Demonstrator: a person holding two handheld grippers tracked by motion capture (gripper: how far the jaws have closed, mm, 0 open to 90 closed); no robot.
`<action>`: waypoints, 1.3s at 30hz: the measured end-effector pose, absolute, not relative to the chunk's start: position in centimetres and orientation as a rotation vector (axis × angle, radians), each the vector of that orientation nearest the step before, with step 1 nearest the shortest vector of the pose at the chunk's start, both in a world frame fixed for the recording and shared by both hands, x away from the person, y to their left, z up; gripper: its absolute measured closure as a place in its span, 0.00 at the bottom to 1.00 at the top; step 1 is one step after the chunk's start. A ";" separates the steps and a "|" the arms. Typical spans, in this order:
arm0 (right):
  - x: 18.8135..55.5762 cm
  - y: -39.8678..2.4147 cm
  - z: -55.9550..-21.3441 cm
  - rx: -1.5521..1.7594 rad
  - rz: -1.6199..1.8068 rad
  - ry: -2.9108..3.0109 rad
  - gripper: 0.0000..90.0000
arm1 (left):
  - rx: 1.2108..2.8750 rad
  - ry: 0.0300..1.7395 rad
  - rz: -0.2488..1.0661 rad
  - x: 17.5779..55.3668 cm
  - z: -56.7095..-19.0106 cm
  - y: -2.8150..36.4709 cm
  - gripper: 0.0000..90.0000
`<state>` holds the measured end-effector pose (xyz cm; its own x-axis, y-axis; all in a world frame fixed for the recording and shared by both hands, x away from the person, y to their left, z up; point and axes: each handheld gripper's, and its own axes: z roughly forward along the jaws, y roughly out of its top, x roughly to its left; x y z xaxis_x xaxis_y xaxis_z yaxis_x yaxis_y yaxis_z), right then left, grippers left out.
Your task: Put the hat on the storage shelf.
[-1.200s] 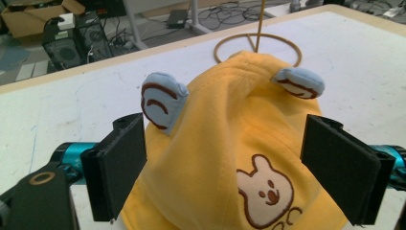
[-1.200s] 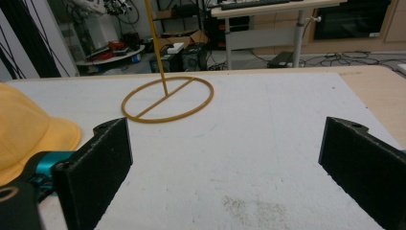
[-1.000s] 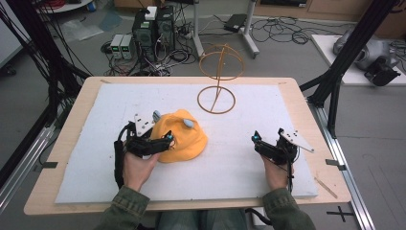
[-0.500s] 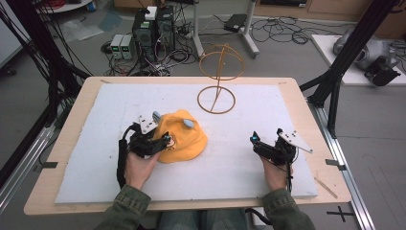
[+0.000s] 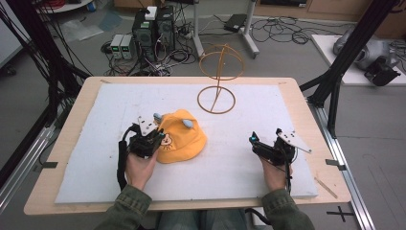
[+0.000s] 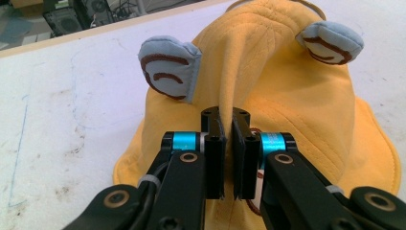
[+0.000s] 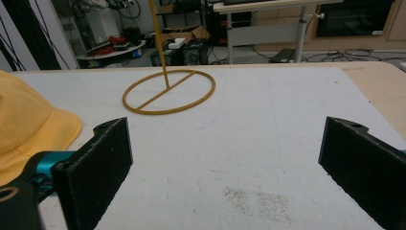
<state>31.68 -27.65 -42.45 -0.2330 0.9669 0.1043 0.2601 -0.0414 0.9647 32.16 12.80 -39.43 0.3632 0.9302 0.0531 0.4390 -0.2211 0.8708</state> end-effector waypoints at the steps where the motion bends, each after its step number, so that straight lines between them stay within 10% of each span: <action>1: 31.7 -27.6 -42.4 1.329 1.317 1.552 0.04 | 1.819 1.197 0.773 32.1 -39.4 12.8 0.95; 39: 32.2 -27.0 -42.5 1.328 1.343 1.554 0.05 | 1.340 0.893 0.996 30.7 -33.4 14.7 0.97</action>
